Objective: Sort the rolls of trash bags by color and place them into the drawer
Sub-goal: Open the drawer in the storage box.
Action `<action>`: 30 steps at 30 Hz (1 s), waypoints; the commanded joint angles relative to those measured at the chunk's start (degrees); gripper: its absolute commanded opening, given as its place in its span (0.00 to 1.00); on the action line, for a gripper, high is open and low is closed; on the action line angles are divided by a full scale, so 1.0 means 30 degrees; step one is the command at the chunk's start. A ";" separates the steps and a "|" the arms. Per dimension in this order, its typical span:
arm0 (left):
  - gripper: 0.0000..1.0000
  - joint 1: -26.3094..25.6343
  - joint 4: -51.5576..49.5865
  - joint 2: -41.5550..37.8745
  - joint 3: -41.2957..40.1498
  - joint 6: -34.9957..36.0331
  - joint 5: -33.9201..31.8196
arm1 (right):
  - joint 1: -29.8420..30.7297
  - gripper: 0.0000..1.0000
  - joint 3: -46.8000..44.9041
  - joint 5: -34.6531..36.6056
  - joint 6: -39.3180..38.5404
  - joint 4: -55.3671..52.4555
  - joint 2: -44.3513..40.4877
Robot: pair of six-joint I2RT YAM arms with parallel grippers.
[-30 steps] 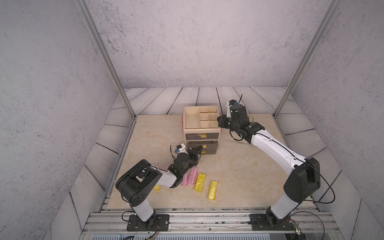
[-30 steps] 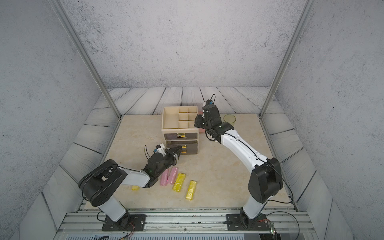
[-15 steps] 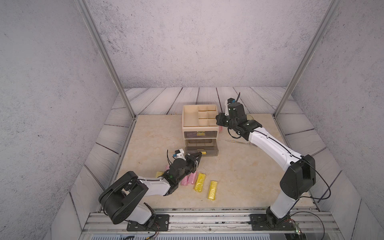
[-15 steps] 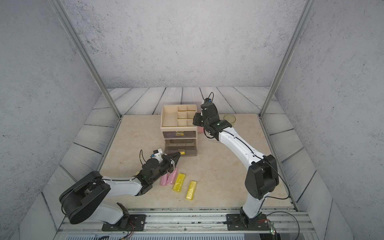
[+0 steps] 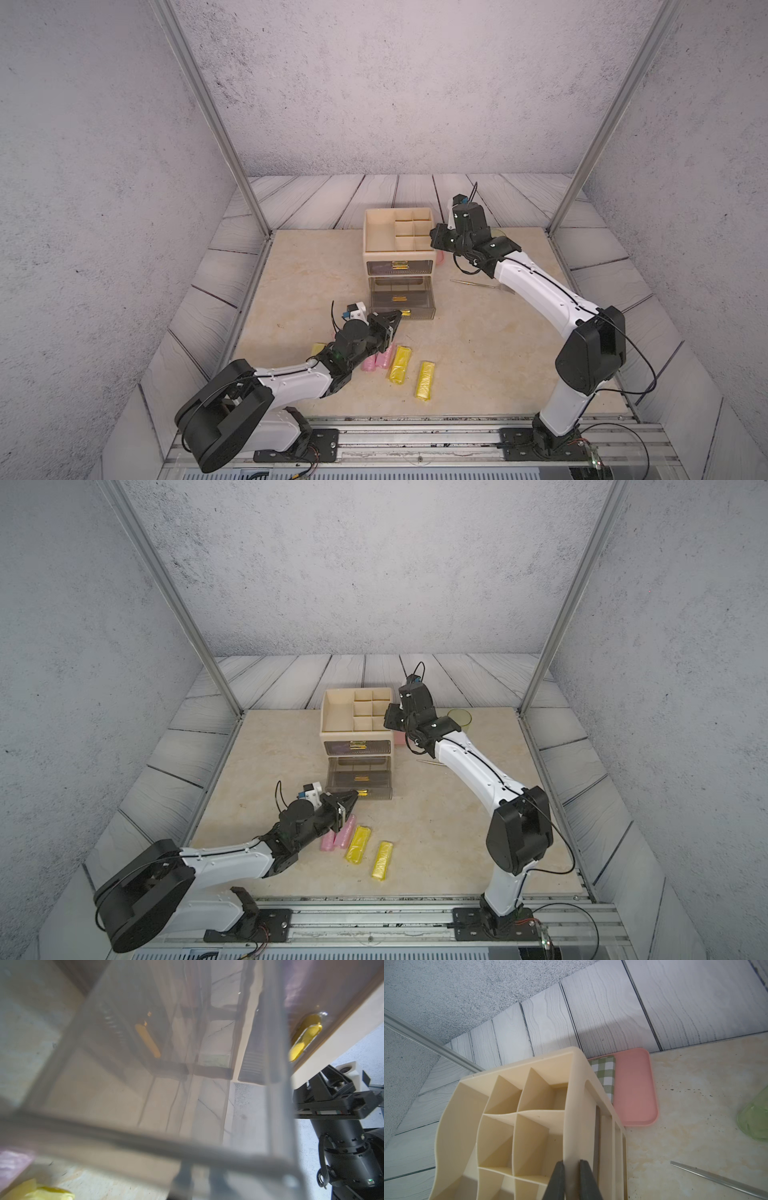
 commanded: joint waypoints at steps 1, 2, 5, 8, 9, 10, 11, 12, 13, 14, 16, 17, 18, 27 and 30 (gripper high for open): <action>0.17 -0.0447 0.0396 0.0261 -0.0158 0.0148 0.0249 | -0.0015 0.13 0.0090 0.0372 0.0659 -0.1144 0.1125; 0.17 -0.0547 0.0338 0.0196 -0.0213 0.0110 0.0143 | -0.0030 0.13 0.0112 0.0434 0.0660 -0.1168 0.1107; 0.17 -0.0661 0.0047 -0.0299 -0.0514 0.0103 -0.0152 | -0.0017 0.13 0.0090 0.0497 0.0644 -0.1212 0.1130; 0.17 -0.0696 -0.0621 -0.1009 -0.0619 0.0223 -0.0260 | -0.0009 0.13 0.0144 0.0497 0.0630 -0.1212 0.1178; 0.17 -0.0752 -0.0909 -0.1247 -0.0610 0.0304 -0.0307 | -0.0003 0.13 0.0199 0.0471 0.0630 -0.1223 0.1245; 0.18 -0.0807 -0.1146 -0.1451 -0.0587 0.0351 -0.0365 | -0.0020 0.14 0.0271 0.0442 0.0645 -0.1251 0.1275; 0.18 -0.0859 -0.1399 -0.1669 -0.0557 0.0418 -0.0425 | -0.0019 0.13 0.0311 0.0416 0.0674 -0.1276 0.1351; 0.18 -0.0874 -0.1642 -0.1852 -0.0550 0.0483 -0.0462 | -0.0004 0.14 0.0338 0.0409 0.0716 -0.1239 0.1381; 0.18 -0.0903 -0.1754 -0.1942 -0.0535 0.0533 -0.0448 | -0.0010 0.13 0.0309 0.0409 0.0744 -0.1235 0.1411; 0.18 -0.0904 -0.1822 -0.1978 -0.0520 0.0502 -0.0463 | -0.0024 0.14 0.0305 0.0413 0.0775 -0.1223 0.1411; 0.18 -0.0903 -0.1780 -0.1965 -0.0590 0.0474 -0.0434 | -0.0030 0.13 0.0336 0.0387 0.0782 -0.1171 0.1430; 0.19 -0.0903 -0.1768 -0.1951 -0.0630 0.0491 -0.0404 | -0.0029 0.14 0.0346 0.0352 0.0780 -0.1192 0.1442; 0.19 -0.0903 -0.1771 -0.1953 -0.0703 0.0442 -0.0376 | -0.0013 0.13 0.0322 0.0336 0.0777 -0.1194 0.1438; 0.63 -0.0903 -0.2288 -0.2176 -0.0918 0.0165 -0.0552 | -0.0028 0.14 0.0092 -0.0117 0.0952 -0.0901 0.1291; 0.74 -0.0903 -0.2790 -0.2661 -0.0834 0.0459 -0.0405 | -0.0022 0.18 0.0140 -0.0146 0.0949 -0.0877 0.1265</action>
